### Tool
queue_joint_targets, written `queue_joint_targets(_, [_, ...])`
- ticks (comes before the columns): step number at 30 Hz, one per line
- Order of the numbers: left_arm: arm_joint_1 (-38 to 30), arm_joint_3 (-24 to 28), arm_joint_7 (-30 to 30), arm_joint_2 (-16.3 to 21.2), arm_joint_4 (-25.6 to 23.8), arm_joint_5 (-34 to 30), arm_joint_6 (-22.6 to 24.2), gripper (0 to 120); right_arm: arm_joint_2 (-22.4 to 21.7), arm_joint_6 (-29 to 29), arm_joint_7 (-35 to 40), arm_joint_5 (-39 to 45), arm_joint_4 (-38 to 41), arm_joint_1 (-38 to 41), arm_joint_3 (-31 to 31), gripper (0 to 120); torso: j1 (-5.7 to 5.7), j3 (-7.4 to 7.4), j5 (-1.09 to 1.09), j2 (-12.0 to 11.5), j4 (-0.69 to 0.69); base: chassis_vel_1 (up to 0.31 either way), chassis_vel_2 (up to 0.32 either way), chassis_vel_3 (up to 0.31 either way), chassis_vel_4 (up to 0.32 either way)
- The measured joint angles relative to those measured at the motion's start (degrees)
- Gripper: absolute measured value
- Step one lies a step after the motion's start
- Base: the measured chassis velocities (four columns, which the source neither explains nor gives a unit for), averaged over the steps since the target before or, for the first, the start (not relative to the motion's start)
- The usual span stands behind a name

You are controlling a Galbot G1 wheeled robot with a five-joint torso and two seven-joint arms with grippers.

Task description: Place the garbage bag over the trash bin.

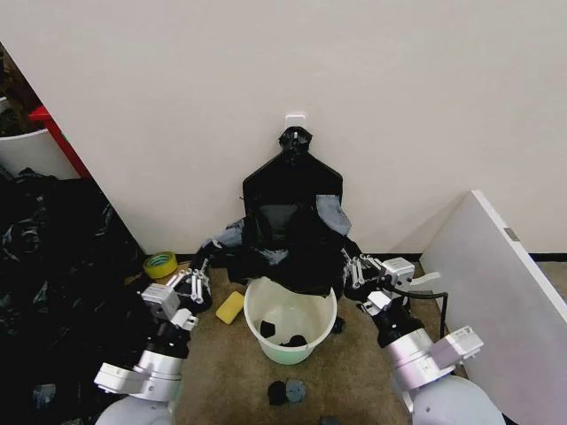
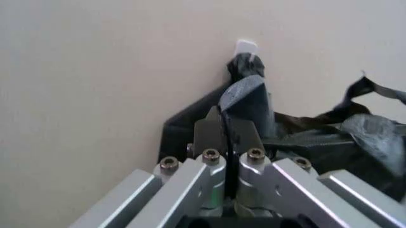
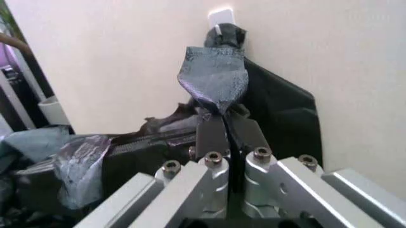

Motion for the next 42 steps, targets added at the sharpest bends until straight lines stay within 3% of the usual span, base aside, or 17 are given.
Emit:
queue_joint_targets(15, [-0.66,5.81,-0.97,-2.41,4.42,1.61,1.36,0,0.16,-3.67,1.75,-0.36,-1.94,0.33,1.14,0,0.00,0.00,0.00,-0.01,0.00,0.000,0.000,0.000,0.000])
queue_joint_targets(29, [1.54,4.86,-1.54,-2.29,-2.03,-0.69,1.86,0,-0.16,-2.69,0.66,-0.56,-0.26,1.42,2.61,0,0.00,0.00,0.00,-0.01,0.00,0.000,0.000,0.000,0.000])
queue_joint_targets(42, [1.19,5.82,-1.88,-2.91,-1.02,-1.55,2.17,0,0.28,-4.28,-0.02,2.87,-0.45,4.30,5.96,0,0.00,0.00,-0.01,-0.01,0.00,0.000,0.000,0.000,0.000])
